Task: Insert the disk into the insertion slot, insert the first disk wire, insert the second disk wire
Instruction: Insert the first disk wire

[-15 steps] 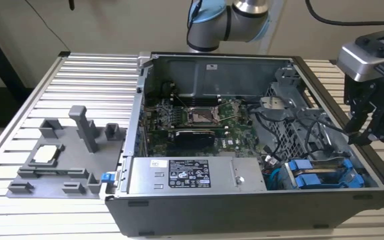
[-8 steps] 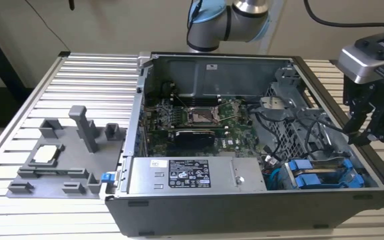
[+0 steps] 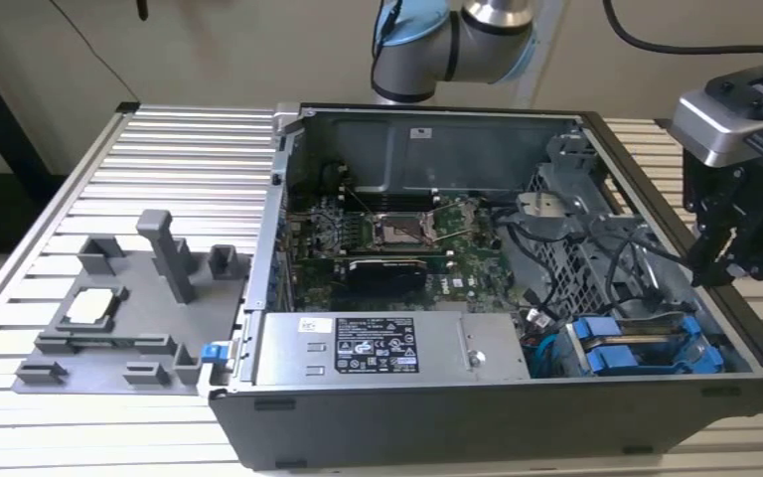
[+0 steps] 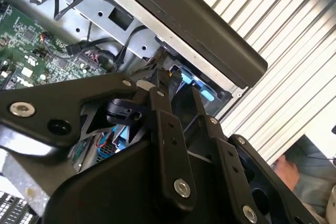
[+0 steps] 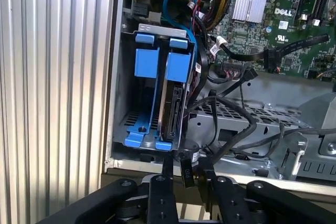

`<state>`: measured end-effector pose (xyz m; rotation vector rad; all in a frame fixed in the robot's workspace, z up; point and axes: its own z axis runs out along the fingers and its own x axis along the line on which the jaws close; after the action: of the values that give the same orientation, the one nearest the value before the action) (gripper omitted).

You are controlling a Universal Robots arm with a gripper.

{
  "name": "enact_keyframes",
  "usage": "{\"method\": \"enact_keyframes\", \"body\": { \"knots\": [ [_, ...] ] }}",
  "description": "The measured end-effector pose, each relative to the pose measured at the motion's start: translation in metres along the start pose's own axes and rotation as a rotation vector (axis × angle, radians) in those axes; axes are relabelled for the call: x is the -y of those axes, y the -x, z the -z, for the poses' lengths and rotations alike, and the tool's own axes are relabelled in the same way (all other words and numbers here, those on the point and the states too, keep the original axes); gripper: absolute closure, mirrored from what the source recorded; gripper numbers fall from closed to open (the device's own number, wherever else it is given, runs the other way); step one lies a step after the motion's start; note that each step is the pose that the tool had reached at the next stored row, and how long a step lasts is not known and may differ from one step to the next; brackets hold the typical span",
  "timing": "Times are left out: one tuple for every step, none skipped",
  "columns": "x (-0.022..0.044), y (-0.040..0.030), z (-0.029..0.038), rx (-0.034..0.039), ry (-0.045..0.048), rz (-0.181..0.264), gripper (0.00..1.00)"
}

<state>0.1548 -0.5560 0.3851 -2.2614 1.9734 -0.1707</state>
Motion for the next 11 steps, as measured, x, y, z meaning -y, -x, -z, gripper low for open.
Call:
{"method": "enact_keyframes", "body": {
  "knots": [
    [0.0,0.0,0.0,0.0001,0.0,0.0,0.67],
    [0.0,0.0,0.0,0.0001,0.0,0.0,0.74],
    [0.0,0.0,0.0,0.0001,0.0,0.001,0.8],
    [0.0,0.0,0.0,0.0001,0.0,0.001,0.81],
    [0.0,0.0,0.0,0.0002,0.0,0.001,0.81],
    [0.0,0.0,0.0,0.0003,0.0,0.001,0.81],
    [0.0,0.0,0.0,0.0003,0.0,0.002,0.81],
    [0.0,0.0,0.0,0.0003,0.0,0.002,0.81],
    [0.0,0.0,0.0,0.0004,0.0,0.002,0.81],
    [0.0,0.0,0.0,0.0004,0.0,0.002,0.81],
    [0.0,0.0,0.0,0.0003,0.0,0.002,0.81]
  ]
}}
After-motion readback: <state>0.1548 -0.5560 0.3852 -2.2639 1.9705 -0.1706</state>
